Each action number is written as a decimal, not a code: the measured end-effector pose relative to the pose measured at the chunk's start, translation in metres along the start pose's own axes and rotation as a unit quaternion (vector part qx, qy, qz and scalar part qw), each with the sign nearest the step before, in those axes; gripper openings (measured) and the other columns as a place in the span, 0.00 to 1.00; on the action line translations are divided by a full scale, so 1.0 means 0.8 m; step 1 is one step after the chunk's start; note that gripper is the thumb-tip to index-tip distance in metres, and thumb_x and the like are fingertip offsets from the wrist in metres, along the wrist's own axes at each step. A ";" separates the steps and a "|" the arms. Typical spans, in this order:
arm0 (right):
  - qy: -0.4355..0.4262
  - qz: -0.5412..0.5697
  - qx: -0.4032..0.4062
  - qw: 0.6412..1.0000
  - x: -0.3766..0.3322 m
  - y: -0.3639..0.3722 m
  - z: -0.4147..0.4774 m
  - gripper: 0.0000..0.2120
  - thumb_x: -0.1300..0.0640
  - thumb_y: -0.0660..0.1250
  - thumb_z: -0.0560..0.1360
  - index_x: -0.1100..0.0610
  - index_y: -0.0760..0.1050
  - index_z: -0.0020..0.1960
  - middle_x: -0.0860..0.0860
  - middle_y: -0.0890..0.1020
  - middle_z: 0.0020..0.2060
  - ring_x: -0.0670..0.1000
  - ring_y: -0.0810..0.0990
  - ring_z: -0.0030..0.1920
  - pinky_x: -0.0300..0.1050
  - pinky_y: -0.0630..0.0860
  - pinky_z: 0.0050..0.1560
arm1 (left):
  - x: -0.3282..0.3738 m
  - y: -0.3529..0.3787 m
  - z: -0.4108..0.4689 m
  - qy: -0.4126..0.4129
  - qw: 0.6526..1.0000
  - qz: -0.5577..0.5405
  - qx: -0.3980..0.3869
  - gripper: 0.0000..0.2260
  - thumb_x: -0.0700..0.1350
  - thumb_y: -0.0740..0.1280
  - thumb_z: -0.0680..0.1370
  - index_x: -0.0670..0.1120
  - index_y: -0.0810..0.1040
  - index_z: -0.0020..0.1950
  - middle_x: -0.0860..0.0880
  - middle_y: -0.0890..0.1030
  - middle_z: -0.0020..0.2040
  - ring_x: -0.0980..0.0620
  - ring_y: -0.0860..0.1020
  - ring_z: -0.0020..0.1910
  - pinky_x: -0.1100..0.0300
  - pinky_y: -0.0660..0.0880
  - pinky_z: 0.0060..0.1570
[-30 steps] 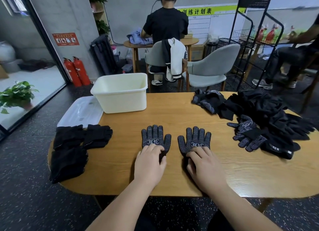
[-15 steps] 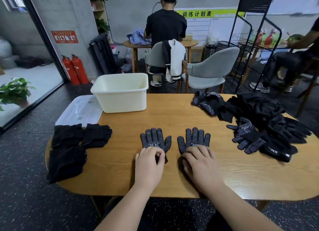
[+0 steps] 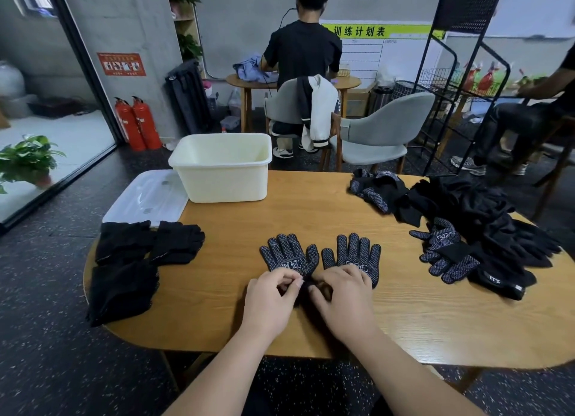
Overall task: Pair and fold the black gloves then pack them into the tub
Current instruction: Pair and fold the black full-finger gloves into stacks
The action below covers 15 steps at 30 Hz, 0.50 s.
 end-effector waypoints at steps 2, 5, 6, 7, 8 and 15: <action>0.034 0.019 -0.004 0.999 0.006 -0.007 0.004 0.10 0.44 0.70 0.78 0.43 0.84 0.57 0.37 0.83 0.46 0.48 0.74 0.58 0.45 0.58 0.62 | 0.007 0.002 -0.003 0.006 1.000 0.003 -0.024 0.05 0.56 0.69 0.81 0.68 0.81 0.54 0.69 0.85 0.49 0.60 0.81 0.58 0.49 0.76 0.64; 0.056 0.033 -0.026 0.998 0.008 -0.008 0.004 0.13 0.42 0.65 0.82 0.43 0.83 0.61 0.34 0.78 0.42 0.44 0.70 0.57 0.44 0.57 0.64 | 0.017 0.004 -0.007 0.036 0.997 0.048 -0.039 0.08 0.53 0.67 0.84 0.68 0.78 0.57 0.72 0.83 0.51 0.60 0.78 0.61 0.50 0.72 0.67; 0.052 0.031 -0.026 0.998 0.006 -0.008 0.004 0.14 0.40 0.64 0.82 0.43 0.83 0.60 0.34 0.78 0.42 0.44 0.70 0.56 0.46 0.59 0.65 | 0.019 0.004 -0.008 0.040 0.997 0.059 -0.042 0.09 0.52 0.67 0.84 0.68 0.77 0.58 0.71 0.83 0.52 0.60 0.77 0.61 0.50 0.71 0.67; 0.041 0.026 -0.022 0.999 0.003 -0.009 0.002 0.13 0.38 0.65 0.81 0.42 0.84 0.58 0.34 0.80 0.42 0.44 0.70 0.55 0.47 0.60 0.64 | 0.020 0.003 -0.009 0.042 0.996 0.070 -0.044 0.10 0.51 0.66 0.84 0.68 0.77 0.58 0.70 0.83 0.53 0.61 0.77 0.61 0.51 0.70 0.67; 0.027 0.015 -0.014 0.999 0.001 -0.010 0.001 0.12 0.37 0.68 0.80 0.41 0.83 0.57 0.35 0.82 0.43 0.45 0.72 0.54 0.49 0.62 0.62 | 0.023 0.004 -0.010 0.050 0.994 0.080 -0.047 0.10 0.51 0.66 0.84 0.68 0.76 0.59 0.70 0.82 0.54 0.62 0.76 0.61 0.50 0.69 0.67; 0.077 0.062 0.026 0.995 0.020 -0.064 0.035 0.09 0.50 0.70 0.81 0.47 0.84 0.60 0.39 0.82 0.45 0.49 0.80 0.47 0.48 0.77 0.50 | 0.051 0.009 -0.026 0.146 0.968 0.199 -0.042 0.15 0.56 0.61 0.85 0.60 0.73 0.71 0.66 0.71 0.67 0.63 0.66 0.71 0.51 0.65 0.73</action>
Point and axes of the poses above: each hand's wrist, its own z-axis towards the middle knuckle, its own y-axis out of the palm, x = y × z, the point moved 7 cm from there along z, towards the middle knuckle
